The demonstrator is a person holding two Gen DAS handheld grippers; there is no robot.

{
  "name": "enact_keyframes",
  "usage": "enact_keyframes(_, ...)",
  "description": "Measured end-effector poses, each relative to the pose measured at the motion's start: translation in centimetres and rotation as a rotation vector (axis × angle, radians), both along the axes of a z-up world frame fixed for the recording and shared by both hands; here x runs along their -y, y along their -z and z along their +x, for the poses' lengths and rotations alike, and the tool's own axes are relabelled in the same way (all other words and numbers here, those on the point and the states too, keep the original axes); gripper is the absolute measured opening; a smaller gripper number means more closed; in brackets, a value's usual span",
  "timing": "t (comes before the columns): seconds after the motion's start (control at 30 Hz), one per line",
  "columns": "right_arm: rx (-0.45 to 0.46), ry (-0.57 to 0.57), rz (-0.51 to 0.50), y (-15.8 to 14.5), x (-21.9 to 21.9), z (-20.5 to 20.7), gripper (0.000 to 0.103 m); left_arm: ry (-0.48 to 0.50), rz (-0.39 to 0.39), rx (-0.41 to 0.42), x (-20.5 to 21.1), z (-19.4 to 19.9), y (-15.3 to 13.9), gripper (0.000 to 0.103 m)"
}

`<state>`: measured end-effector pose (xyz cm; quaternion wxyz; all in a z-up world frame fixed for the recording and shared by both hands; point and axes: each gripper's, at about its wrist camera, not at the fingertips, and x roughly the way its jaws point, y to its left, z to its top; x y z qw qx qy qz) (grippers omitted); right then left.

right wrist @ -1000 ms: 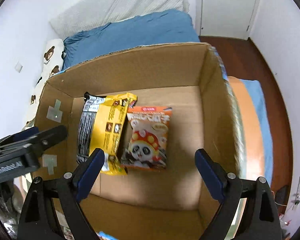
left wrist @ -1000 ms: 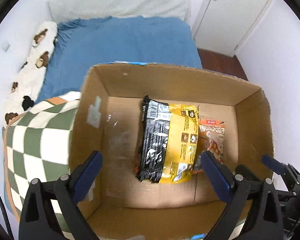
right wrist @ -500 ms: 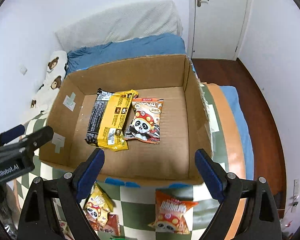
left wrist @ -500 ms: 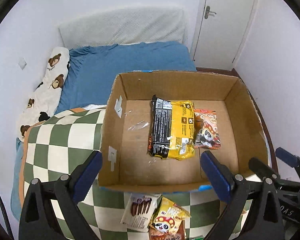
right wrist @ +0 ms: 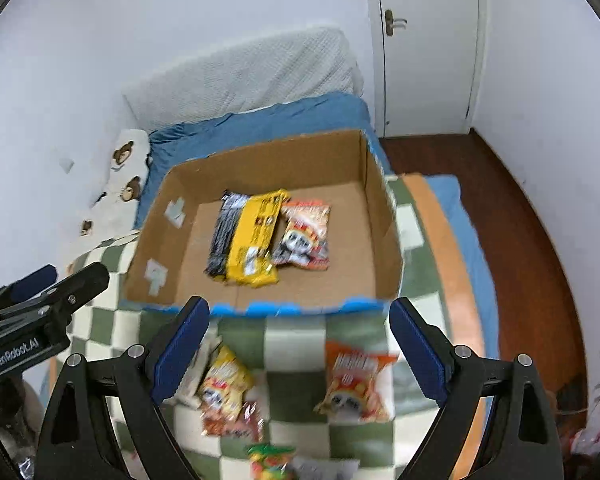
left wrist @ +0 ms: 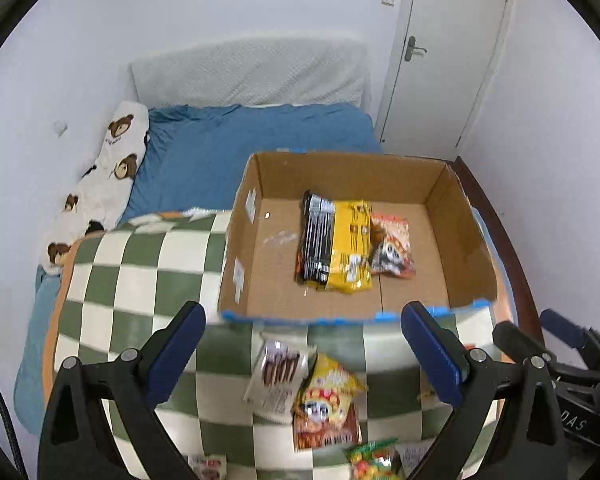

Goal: Organize snacks
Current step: 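Withdraw both tools from the box back toward the snack pile, then grasp the clear bread bag with left tool while right tool grasps white wafer pack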

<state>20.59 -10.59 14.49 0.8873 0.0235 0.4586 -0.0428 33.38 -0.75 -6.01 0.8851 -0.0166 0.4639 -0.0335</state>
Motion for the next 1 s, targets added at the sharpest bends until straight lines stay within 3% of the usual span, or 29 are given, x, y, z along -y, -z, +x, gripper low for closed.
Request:
enact_keyframes(0.27, -0.121, 0.022, 0.114, 3.7, 0.4, -6.0, 0.094, -0.049, 0.02, -0.115, -2.7, -5.4, 3.9, 0.1)
enact_keyframes(0.47, -0.221, 0.035, 0.168, 7.5, 0.4, -10.0, 0.094, -0.053, 0.06, -0.303, -4.4, -9.8, 9.6, 0.1)
enact_keyframes(0.53, -0.258, 0.039, 0.183, 8.7, 0.4, -11.2, 0.094, -0.062, 0.027, -0.388, -4.8, -11.3, 11.6, 0.1)
enact_keyframes(0.63, -0.303, 0.046, 0.193, 10.4, 0.3, -12.5, 0.094, -0.12, -0.106, -0.572, -6.3, -13.7, 15.8, 0.1)
enact_keyframes(0.77, -0.367, 0.077, 0.215, 13.0, 0.9, -14.0, 0.094, -0.215, -0.373, -0.784, -7.0, -16.4, 21.0, 0.1)
enact_keyframes(0.87, -0.396, 0.088, 0.21, 14.5, 1.2, -14.1, 0.094, -0.298, -0.51, -0.879, -6.6, -16.9, 24.1, 0.1)
enact_keyframes(1.0, -0.417, 0.099, 0.185, 16.1, 1.8, -14.3, 0.094, -0.389, -0.641, -0.936, -5.7, -16.7, 26.7, 0.1)
